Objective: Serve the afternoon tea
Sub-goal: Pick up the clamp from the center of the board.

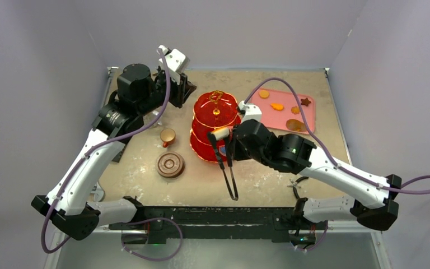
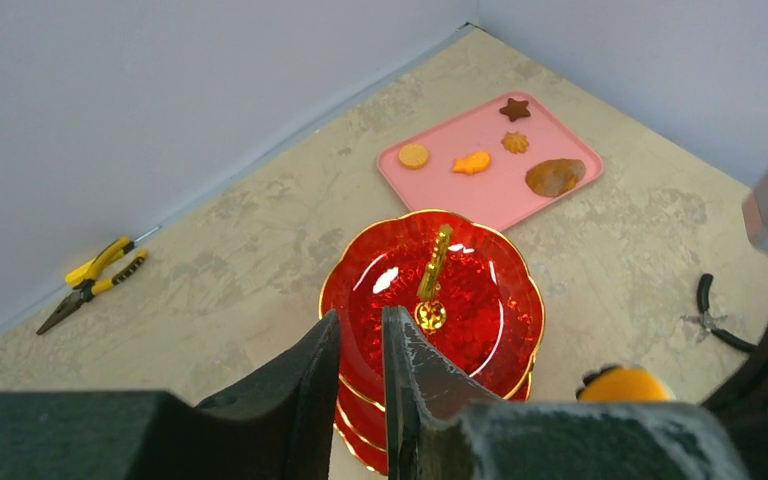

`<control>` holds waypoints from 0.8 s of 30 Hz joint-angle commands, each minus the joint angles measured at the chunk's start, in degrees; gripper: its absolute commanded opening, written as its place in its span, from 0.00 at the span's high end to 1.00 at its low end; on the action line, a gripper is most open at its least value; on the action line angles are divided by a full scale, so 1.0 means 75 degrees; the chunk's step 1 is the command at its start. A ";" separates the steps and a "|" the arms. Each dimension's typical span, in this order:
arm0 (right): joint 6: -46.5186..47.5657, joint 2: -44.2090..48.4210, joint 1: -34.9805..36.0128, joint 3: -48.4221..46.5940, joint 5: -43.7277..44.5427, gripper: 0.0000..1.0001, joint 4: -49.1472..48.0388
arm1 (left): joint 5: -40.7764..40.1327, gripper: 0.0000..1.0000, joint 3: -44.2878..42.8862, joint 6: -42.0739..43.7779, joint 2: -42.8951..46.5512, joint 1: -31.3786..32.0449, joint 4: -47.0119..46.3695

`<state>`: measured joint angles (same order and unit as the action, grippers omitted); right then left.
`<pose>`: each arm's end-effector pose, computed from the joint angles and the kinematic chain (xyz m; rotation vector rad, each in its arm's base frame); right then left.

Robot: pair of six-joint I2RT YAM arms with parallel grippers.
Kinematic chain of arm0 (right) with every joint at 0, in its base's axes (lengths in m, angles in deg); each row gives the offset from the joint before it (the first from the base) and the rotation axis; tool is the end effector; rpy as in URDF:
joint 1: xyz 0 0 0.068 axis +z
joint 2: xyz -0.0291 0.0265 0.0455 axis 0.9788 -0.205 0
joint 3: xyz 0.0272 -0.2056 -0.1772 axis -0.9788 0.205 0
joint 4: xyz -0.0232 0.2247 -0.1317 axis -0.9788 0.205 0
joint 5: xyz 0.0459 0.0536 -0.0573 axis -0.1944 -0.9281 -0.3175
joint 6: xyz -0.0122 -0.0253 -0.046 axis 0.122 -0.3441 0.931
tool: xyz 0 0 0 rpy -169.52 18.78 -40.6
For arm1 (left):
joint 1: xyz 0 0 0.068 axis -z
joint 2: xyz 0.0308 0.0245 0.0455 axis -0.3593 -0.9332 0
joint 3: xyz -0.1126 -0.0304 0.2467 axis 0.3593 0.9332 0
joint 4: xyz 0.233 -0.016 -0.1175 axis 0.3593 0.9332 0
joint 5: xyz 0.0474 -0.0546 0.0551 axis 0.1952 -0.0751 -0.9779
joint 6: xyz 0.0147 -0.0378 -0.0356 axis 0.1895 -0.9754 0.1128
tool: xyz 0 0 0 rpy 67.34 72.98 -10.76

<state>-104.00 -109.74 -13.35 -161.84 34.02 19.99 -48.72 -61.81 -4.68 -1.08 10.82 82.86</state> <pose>0.1139 0.2093 0.3787 -0.1481 2.2610 0.6194 0.2091 -0.1364 0.4801 0.6068 1.6667 -0.5253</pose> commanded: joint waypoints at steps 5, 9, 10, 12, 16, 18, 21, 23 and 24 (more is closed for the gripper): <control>-0.0216 -0.0192 -0.0506 -0.0442 0.0000 1.00 0.0722 | 0.1257 0.74 0.0956 0.0299 0.0924 -0.0045 -0.0337; -0.0469 0.0042 -0.0556 0.0062 -0.0354 1.00 0.0525 | 0.1586 0.72 0.1778 0.0683 0.1566 -0.0038 -0.0185; -0.0532 0.0098 -0.0567 0.0209 -0.0459 1.00 0.0447 | 0.1651 0.72 0.2019 0.0741 0.1740 -0.0038 -0.0194; -0.0630 0.0185 -0.0568 0.0482 -0.0657 1.00 0.0313 | 0.1888 0.71 0.2508 0.0873 0.2086 -0.0025 -0.0256; -0.0793 0.0188 -0.0568 0.1006 -0.0814 1.00 0.0105 | 0.2006 0.70 0.3229 0.0992 0.2454 0.0103 -0.0229; -0.0931 0.0174 -0.0579 0.1179 -0.0728 1.00 -0.0154 | 0.2008 0.70 0.3502 0.0919 0.2526 0.0147 -0.0158; -0.1167 0.0134 -0.0629 0.1393 -0.0615 1.00 -0.0604 | 0.1874 0.69 0.3938 0.0700 0.2587 0.0348 -0.0434; -0.1325 0.0074 -0.0680 0.1540 -0.0554 1.00 -0.0865 | 0.1659 0.69 0.4126 0.0521 0.2537 0.0604 -0.0623; -0.1458 0.0050 -0.0709 0.1599 -0.0468 1.00 -0.0953 | 0.1487 0.69 0.4218 0.0426 0.2498 0.0767 -0.0690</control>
<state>-110.45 -109.63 -17.81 -150.89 29.23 19.47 -35.74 -32.34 0.87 17.80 13.47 81.70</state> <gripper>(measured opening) 0.062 0.305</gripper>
